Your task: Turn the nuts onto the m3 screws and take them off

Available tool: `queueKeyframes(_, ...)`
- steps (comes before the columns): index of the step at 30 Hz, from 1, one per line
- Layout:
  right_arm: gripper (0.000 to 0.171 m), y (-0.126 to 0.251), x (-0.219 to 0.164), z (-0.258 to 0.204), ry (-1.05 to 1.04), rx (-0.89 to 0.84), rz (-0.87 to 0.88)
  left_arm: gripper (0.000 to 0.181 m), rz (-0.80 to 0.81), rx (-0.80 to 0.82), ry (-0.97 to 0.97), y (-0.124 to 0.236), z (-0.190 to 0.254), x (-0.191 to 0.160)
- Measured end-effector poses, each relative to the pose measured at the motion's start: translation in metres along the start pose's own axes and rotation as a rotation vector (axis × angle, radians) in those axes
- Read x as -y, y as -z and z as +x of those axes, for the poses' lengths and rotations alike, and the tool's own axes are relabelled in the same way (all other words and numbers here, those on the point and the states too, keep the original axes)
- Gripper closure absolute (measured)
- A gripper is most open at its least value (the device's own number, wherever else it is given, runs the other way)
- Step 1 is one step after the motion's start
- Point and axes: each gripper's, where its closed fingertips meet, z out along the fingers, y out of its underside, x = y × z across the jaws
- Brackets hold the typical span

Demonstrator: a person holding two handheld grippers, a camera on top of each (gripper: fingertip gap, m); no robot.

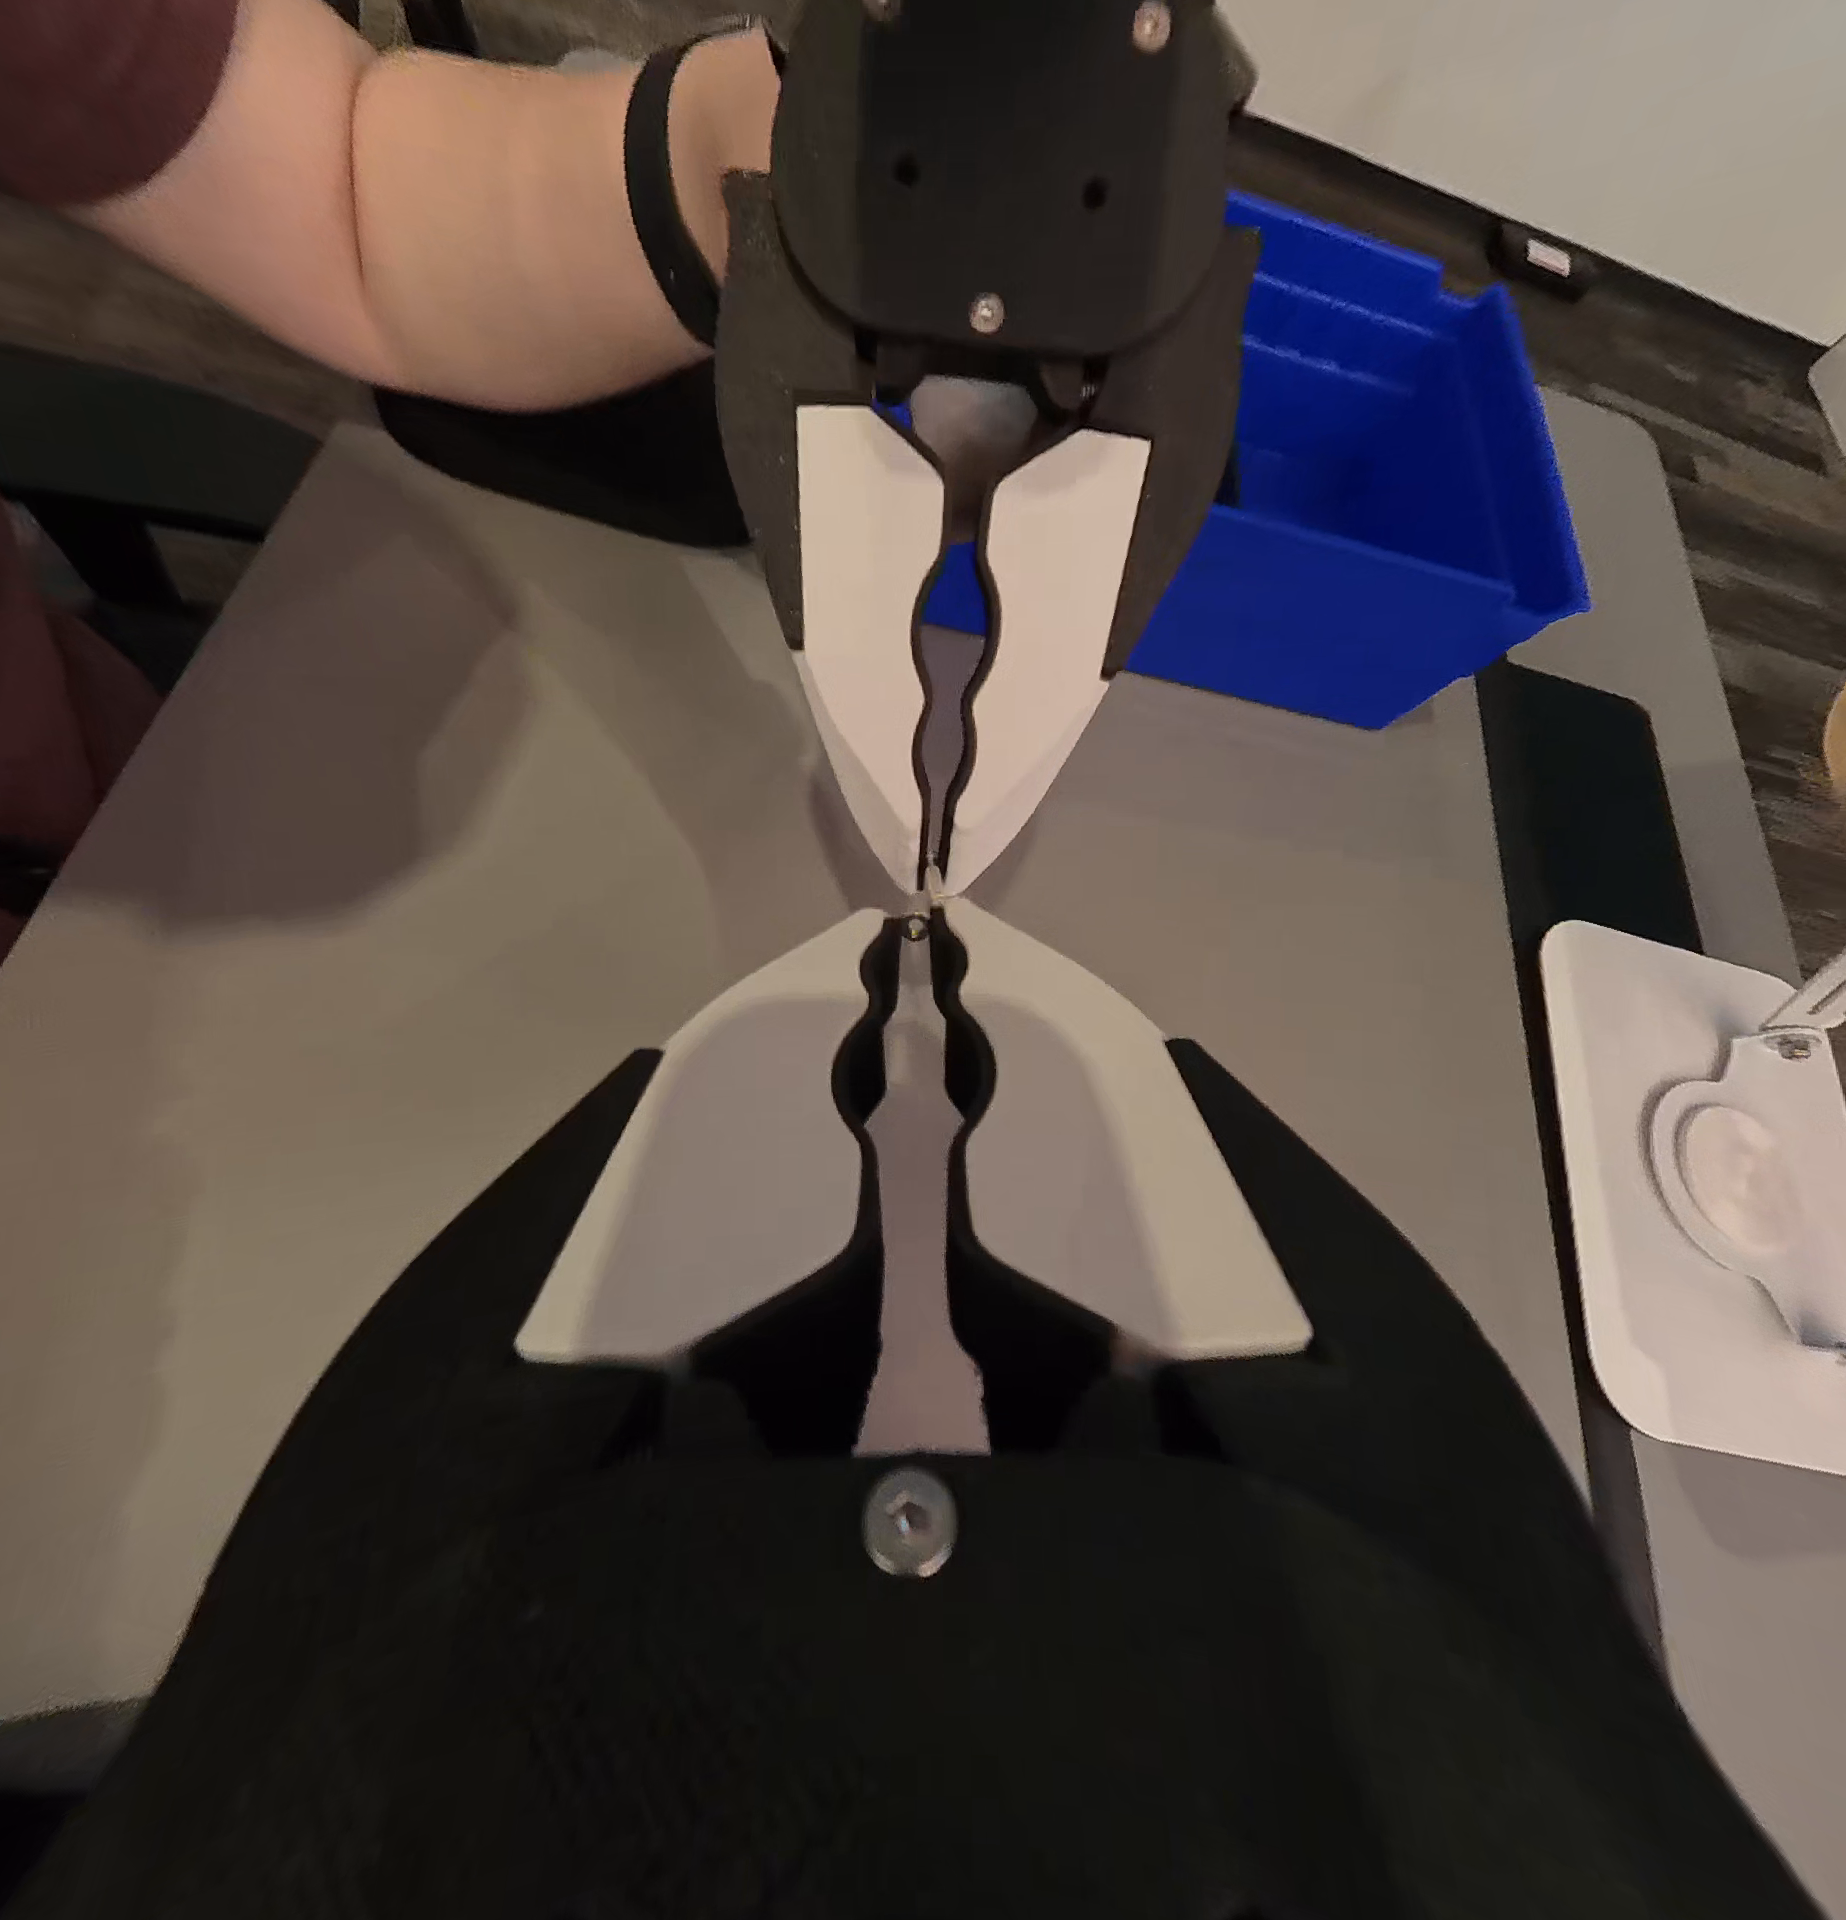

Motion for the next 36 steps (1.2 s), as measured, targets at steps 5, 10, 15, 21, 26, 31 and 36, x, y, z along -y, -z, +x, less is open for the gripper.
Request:
queueKeyframes(5, 0.165, -0.008, -0.005, -0.003, 0.04, 0.002, -0.042, 0.179, -0.042, -0.004, -0.033, -0.002, 0.006, -0.003)
queueKeyframes(10, 0.165, -0.01, -0.005, -0.006, 0.051, 0.005, -0.058, 0.179, -0.057, -0.008, -0.04, -0.005, 0.008, -0.005)
queueKeyframes(15, 0.164, -0.01, -0.007, -0.008, 0.053, 0.016, -0.072, 0.179, -0.059, -0.012, -0.05, -0.006, 0.008, -0.006)
queueKeyframes(21, 0.165, -0.012, -0.008, -0.012, 0.069, 0.03, -0.084, 0.179, -0.063, -0.036, -0.052, -0.007, 0.013, -0.007)
queueKeyframes(26, 0.165, -0.013, -0.01, -0.014, 0.065, 0.03, -0.116, 0.179, -0.088, -0.02, -0.071, -0.009, 0.013, -0.009)
queueKeyframes(31, 0.165, -0.015, -0.009, -0.008, -0.041, 0.02, -0.119, 0.179, -0.108, 0.021, -0.066, -0.009, 0.008, -0.011)
queueKeyframes(36, 0.165, -0.017, -0.011, 0.001, -0.185, -0.004, -0.145, 0.179, -0.114, 0.047, -0.026, -0.006, 0.0, -0.013)
